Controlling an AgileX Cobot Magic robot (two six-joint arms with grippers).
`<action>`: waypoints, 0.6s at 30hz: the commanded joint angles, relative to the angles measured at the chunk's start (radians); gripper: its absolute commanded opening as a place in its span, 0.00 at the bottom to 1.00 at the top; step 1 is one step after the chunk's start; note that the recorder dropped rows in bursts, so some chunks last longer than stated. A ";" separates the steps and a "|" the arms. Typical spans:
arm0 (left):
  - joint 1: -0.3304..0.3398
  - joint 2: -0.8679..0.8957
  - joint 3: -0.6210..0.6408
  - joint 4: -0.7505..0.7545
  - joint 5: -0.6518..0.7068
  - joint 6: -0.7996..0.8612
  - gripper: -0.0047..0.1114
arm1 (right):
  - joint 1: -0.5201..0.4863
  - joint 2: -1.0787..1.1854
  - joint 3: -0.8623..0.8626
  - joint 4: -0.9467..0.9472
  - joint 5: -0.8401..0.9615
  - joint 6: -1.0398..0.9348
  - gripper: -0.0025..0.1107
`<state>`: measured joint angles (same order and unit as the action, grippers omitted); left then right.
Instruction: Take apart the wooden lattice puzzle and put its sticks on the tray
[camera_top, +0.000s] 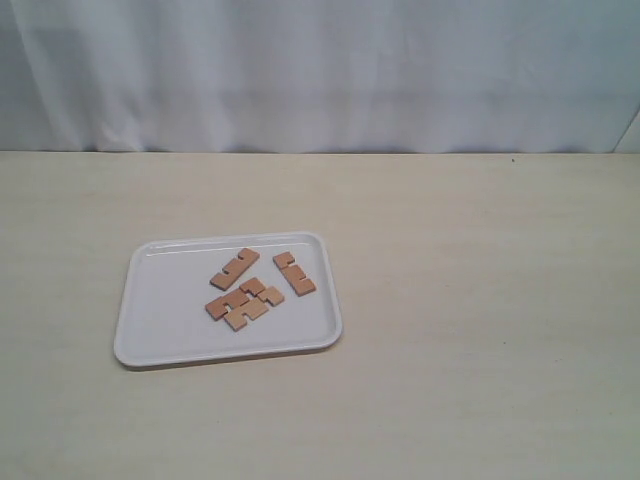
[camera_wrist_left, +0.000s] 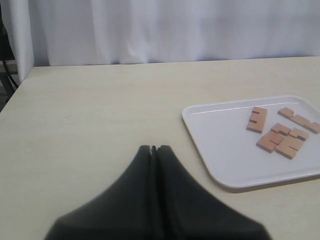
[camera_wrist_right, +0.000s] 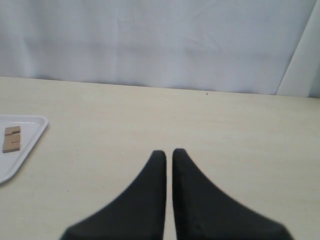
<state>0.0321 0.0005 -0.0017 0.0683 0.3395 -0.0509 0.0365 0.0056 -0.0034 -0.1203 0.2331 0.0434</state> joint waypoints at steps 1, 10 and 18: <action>0.002 0.000 0.002 0.000 -0.015 0.001 0.04 | -0.004 -0.006 0.003 -0.006 0.006 -0.006 0.06; 0.002 0.000 0.002 0.000 -0.015 0.001 0.04 | -0.060 -0.006 0.003 0.012 0.006 -0.006 0.06; 0.002 0.000 0.002 0.000 -0.015 0.001 0.04 | -0.075 -0.006 0.003 0.012 0.006 -0.006 0.06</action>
<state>0.0321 0.0005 -0.0017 0.0683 0.3395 -0.0509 -0.0251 0.0056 -0.0034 -0.1090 0.2351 0.0434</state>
